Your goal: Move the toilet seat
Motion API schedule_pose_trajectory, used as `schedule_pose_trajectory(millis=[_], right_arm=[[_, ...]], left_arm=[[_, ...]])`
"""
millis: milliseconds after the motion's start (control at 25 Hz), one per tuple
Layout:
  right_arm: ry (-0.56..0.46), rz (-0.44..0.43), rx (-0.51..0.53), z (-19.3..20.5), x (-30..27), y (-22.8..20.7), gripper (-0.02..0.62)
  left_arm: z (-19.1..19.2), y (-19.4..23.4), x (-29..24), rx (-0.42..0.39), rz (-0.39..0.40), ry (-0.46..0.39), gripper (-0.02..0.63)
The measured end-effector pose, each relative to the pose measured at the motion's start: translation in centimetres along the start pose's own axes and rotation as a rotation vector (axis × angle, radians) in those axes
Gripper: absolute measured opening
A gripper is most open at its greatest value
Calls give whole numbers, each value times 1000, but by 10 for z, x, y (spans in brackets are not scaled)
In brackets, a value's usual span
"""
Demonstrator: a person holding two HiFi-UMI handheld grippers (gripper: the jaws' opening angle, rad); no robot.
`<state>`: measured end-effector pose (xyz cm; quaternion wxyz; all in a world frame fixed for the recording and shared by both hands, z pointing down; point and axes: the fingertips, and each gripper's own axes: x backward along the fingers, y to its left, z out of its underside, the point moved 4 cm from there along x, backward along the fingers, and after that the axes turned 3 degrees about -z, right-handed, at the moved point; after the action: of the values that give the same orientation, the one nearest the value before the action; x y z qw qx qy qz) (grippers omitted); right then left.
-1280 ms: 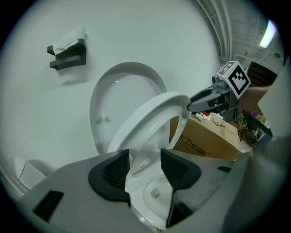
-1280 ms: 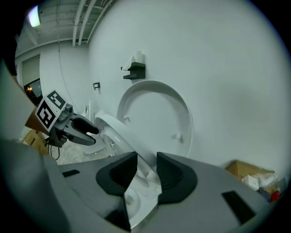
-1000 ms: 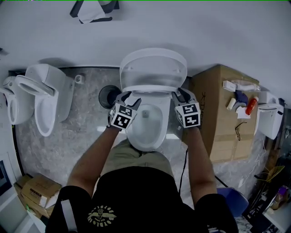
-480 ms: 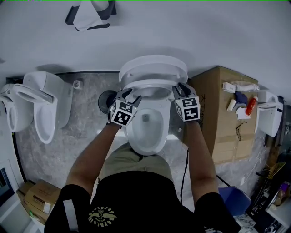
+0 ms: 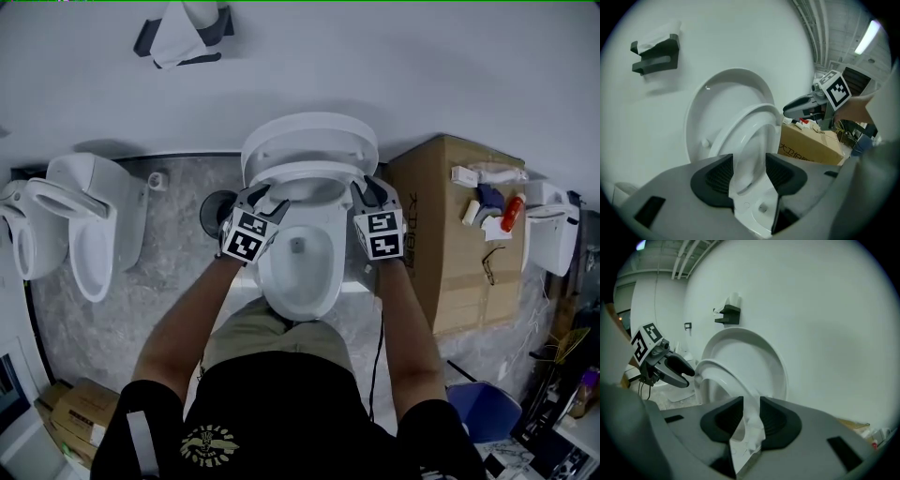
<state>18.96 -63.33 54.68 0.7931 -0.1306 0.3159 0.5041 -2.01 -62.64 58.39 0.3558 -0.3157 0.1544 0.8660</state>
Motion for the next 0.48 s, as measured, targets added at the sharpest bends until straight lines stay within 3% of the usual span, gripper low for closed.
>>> schedule_pose_trajectory(millis=[200,320,480], right_arm=[[-101,3,19,-9,67,17,83],[-150,9,25,-14,108,24,49],[-215,-2,48,-27,163,34,38]], left_arm=[[-32,-15,66,127,24,-145,194],[-52,-24,115,157,-25,-245,128],[-67,-47,174,136,-123,-341,39]])
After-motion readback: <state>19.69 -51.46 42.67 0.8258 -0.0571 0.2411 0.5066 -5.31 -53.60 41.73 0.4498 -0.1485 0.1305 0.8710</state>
